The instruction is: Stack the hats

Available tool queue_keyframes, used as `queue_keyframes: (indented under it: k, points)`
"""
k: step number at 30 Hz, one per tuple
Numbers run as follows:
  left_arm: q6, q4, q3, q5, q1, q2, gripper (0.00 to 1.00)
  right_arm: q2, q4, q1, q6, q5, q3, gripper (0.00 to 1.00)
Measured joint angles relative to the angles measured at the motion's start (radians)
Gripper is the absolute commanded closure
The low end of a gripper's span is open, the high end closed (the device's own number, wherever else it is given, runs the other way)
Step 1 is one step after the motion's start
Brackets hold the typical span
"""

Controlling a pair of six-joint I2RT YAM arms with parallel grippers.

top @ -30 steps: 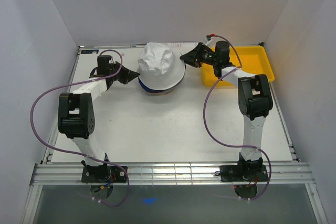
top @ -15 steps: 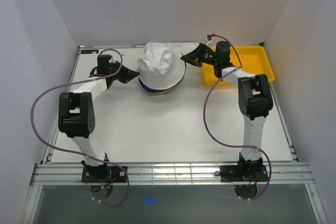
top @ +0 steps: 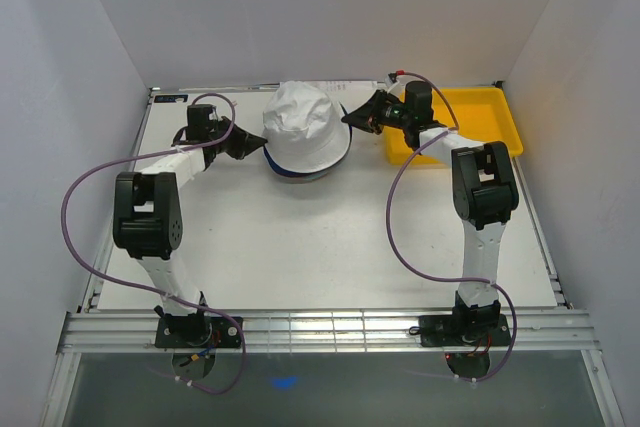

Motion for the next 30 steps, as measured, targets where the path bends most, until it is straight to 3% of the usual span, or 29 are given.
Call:
queue_keyframes:
  k: [30]
  points:
    - [0.073,0.048,0.0,0.028,0.0,0.052,1.0,-0.003,-0.169,0.0,-0.171,0.037,0.049,0.92]
